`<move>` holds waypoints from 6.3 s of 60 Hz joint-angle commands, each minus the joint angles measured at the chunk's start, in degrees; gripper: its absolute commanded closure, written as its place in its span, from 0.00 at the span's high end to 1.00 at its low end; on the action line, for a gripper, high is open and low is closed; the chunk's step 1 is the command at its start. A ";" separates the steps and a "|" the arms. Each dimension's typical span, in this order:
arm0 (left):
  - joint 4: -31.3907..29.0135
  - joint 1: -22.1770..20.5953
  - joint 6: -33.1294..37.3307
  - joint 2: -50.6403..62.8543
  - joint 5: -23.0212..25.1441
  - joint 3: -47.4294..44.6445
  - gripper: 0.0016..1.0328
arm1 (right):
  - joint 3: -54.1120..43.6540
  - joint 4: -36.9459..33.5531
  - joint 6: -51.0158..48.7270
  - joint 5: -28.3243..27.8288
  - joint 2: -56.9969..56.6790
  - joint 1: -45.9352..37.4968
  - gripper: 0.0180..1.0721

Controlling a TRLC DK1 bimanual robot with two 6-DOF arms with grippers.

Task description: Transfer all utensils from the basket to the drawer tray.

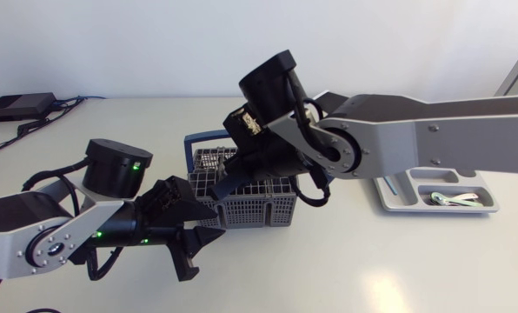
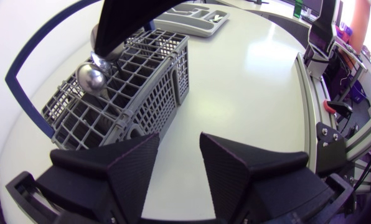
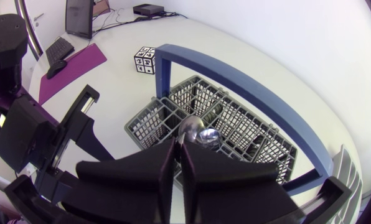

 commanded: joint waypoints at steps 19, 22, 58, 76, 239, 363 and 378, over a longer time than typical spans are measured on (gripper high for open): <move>1.03 -0.79 0.34 1.72 -0.24 1.39 0.47 | -2.06 1.83 1.33 -3.58 -2.51 1.34 0.05; 1.20 -0.79 0.34 1.72 -0.24 1.31 0.47 | -1.97 1.83 1.33 -4.28 -3.21 1.34 0.05; 1.11 0.79 -0.80 0.14 -0.50 1.92 0.47 | 4.98 -13.64 1.33 -22.56 -14.90 -7.37 0.05; 1.38 0.79 -4.05 -1.62 -2.08 4.38 0.47 | 5.24 -20.67 -0.95 -28.36 -22.55 -20.99 0.05; -1.79 0.96 -23.56 5.59 -10.08 16.42 0.46 | -17.61 -16.54 -19.15 -11.84 -26.33 -35.75 0.88; -0.64 8.96 -26.46 8.05 7.23 18.18 0.03 | -17.88 -16.45 -16.42 -10.35 -23.43 -29.43 0.88; -1.70 11.25 -28.22 2.16 10.31 16.95 0.03 | -17.70 -16.80 -16.95 -9.82 -24.84 -28.46 0.88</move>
